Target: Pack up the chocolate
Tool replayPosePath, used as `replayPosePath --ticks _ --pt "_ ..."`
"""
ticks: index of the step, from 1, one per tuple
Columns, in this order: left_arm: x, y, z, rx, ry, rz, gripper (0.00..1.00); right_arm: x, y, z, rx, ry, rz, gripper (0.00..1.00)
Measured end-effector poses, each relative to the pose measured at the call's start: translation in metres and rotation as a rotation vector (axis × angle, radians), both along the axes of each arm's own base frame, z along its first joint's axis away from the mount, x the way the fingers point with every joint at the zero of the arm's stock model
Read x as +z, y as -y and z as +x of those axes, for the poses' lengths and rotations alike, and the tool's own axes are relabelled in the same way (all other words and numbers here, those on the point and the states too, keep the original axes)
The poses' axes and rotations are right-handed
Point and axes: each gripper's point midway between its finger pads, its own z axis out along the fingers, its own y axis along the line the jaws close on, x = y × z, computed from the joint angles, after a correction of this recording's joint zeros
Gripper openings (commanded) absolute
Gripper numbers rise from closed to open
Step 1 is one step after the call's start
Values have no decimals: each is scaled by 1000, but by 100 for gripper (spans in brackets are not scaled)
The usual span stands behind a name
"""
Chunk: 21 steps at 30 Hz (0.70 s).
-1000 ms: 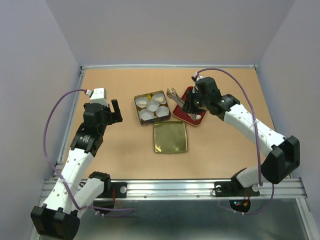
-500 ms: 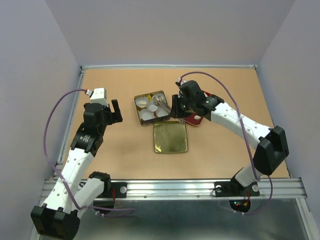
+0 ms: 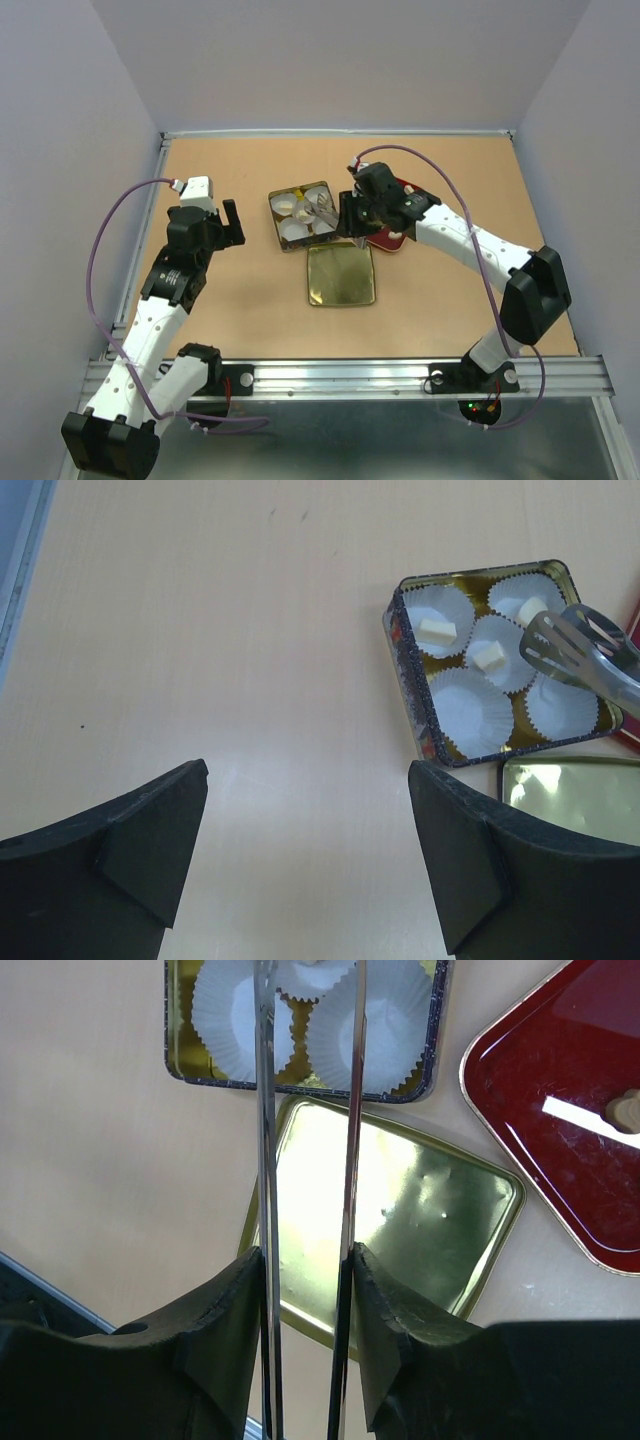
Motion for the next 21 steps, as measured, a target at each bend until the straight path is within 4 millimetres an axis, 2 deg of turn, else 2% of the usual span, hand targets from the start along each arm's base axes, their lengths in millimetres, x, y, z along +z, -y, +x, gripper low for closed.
replayPosePath --ticks 9,12,21 --pt "0 -2 -2 5 -3 3 93 1 -1 5 -15 15 6 44" --pt "0 -2 -3 5 -1 2 93 7 2 6 -31 33 7 44" --pt "1 -2 -3 4 0 2 93 63 30 8 -135 180 37 44"
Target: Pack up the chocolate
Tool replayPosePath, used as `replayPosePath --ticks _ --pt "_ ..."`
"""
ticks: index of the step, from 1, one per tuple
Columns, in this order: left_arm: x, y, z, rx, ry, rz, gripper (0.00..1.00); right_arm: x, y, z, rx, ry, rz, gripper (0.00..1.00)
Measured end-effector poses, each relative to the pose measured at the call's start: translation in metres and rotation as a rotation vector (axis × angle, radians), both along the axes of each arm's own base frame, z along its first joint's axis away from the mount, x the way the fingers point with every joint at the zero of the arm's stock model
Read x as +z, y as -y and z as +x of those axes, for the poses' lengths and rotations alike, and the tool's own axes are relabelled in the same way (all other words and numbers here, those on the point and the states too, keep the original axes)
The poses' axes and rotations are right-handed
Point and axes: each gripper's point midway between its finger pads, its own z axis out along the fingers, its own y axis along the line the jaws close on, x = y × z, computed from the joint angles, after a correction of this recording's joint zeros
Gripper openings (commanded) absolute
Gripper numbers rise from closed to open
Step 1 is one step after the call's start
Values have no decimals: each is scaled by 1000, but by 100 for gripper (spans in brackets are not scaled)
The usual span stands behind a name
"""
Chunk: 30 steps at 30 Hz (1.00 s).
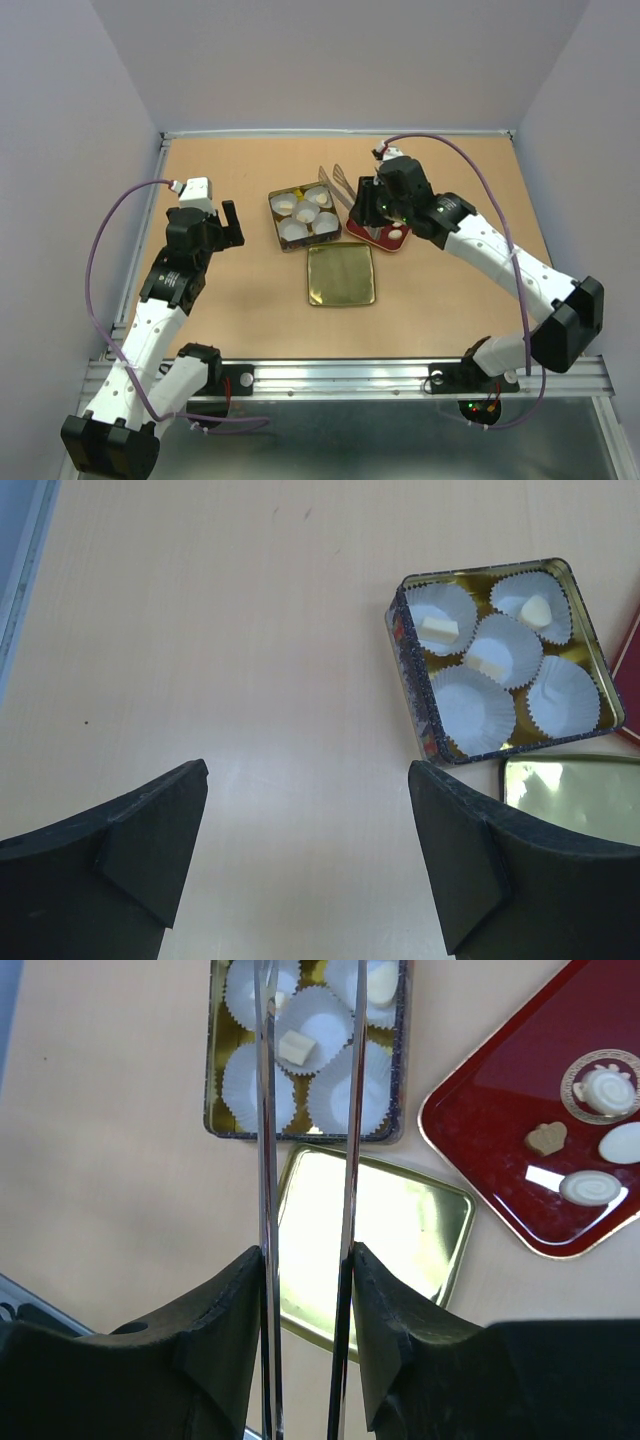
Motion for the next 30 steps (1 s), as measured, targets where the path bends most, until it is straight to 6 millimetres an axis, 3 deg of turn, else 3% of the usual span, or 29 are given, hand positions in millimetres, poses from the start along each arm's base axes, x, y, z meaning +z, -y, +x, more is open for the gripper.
replayPosePath --ticks 9,17,23,30 --pt "0 1 0 -5 1 -2 93 12 53 -13 -126 14 -77 45" --pt "0 4 6 -14 6 -3 93 -17 95 -51 -187 -63 -160 45" --pt "-4 4 8 -20 -7 6 93 -46 109 -73 -211 -146 -196 46" --pt "-2 7 10 -29 4 -3 93 -54 109 -77 -212 -172 -195 46"
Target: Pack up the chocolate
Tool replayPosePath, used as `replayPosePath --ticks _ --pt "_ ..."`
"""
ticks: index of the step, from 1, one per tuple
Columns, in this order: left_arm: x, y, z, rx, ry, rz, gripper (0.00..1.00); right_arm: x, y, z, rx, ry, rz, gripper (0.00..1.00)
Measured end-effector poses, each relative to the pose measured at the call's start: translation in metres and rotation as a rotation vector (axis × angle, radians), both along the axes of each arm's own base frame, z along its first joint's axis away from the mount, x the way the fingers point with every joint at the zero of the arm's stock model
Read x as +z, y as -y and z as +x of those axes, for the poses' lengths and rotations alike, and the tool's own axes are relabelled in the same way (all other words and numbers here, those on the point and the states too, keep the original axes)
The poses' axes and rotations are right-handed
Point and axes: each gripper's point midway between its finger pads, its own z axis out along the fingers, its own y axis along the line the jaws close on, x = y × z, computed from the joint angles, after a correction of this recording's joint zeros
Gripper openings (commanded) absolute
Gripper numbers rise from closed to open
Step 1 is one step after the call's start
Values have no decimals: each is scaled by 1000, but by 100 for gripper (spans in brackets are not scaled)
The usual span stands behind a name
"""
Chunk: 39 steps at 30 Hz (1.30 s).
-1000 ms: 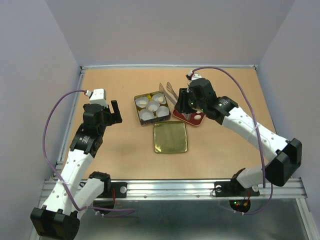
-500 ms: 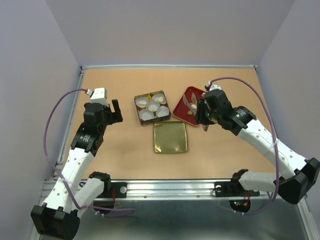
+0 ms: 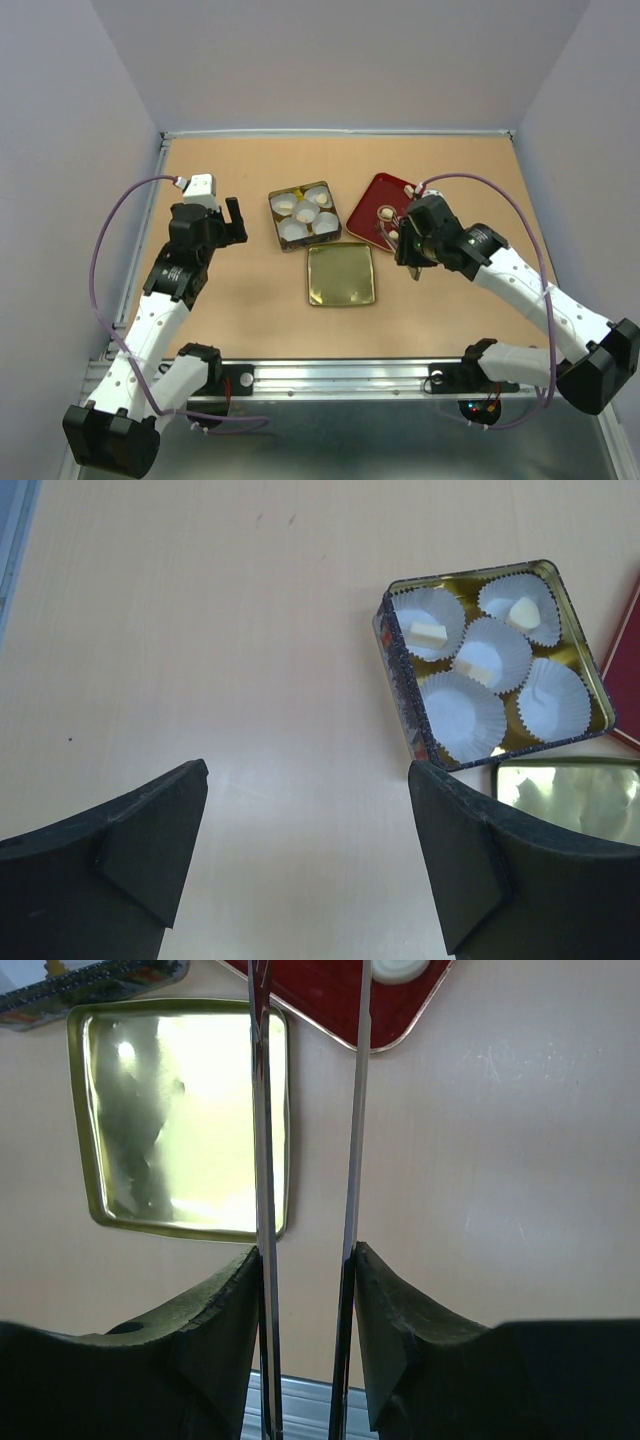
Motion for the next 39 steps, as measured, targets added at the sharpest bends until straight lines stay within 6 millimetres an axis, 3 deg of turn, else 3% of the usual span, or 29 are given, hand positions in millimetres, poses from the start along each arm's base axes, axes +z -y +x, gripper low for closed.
replayPosePath --ticks 6,24,39 --pt "0 3 2 -5 3 -14 93 -17 1 -3 5 -42 -24 45" --pt "-1 10 13 -27 11 -34 93 -39 -5 6 27 -94 -82 45" --pt "3 12 19 -31 35 -39 93 -35 -15 26 65 -85 -114 45"
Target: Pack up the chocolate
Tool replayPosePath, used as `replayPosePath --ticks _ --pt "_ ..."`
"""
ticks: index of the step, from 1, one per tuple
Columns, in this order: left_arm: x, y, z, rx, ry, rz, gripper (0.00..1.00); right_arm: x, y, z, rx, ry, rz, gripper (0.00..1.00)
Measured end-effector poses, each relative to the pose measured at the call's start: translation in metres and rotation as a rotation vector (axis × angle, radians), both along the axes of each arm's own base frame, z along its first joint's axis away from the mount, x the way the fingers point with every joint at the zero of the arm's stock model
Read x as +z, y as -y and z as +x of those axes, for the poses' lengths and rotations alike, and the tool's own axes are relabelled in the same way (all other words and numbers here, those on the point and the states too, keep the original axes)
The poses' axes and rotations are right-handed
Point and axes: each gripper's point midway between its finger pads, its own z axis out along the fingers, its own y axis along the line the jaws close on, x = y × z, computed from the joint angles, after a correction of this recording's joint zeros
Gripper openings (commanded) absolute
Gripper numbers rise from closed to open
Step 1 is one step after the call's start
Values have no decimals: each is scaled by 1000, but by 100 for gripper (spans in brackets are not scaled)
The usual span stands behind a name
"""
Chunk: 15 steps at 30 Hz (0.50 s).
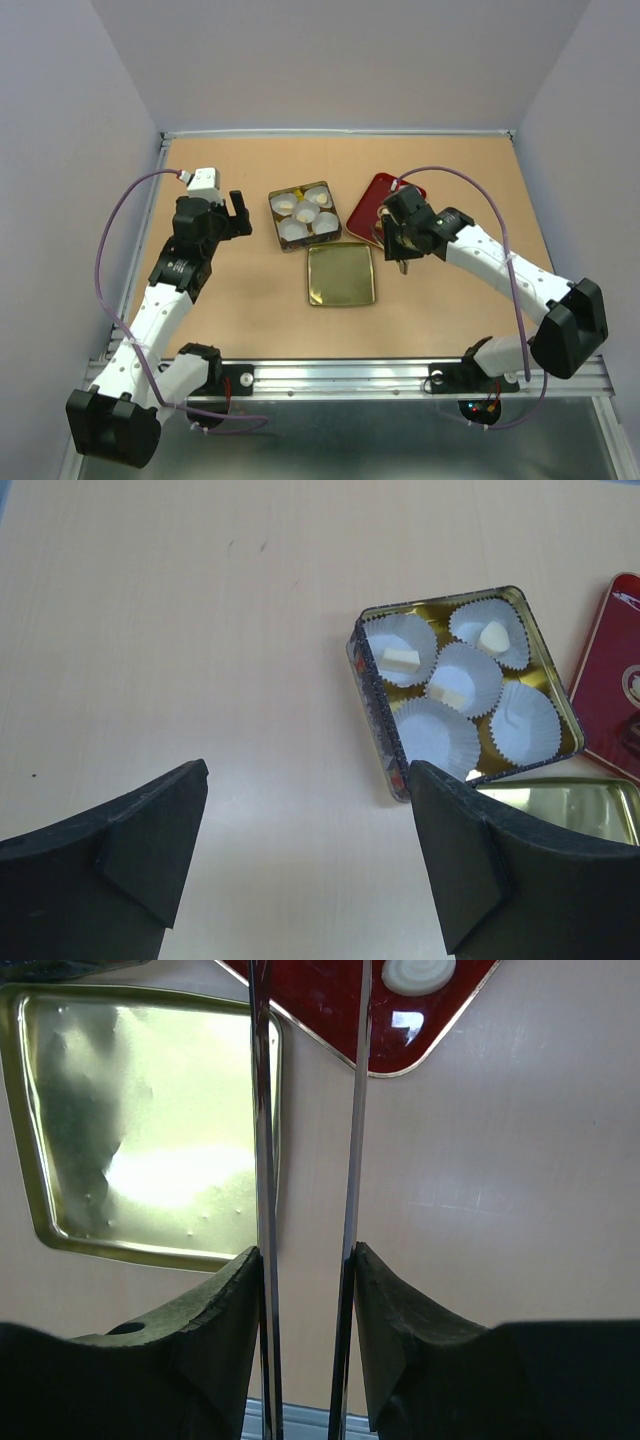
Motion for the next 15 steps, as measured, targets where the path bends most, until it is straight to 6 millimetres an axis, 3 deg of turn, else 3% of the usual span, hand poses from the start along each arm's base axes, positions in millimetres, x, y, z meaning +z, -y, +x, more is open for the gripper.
replayPosePath --ticks 6,15 --pt "1 2 1 -8 5 -3 93 -9 1 1 -3 -23 -18 45" --pt "-8 2 3 -18 -21 15 93 -4 1 2 -2 -13 -15 45"
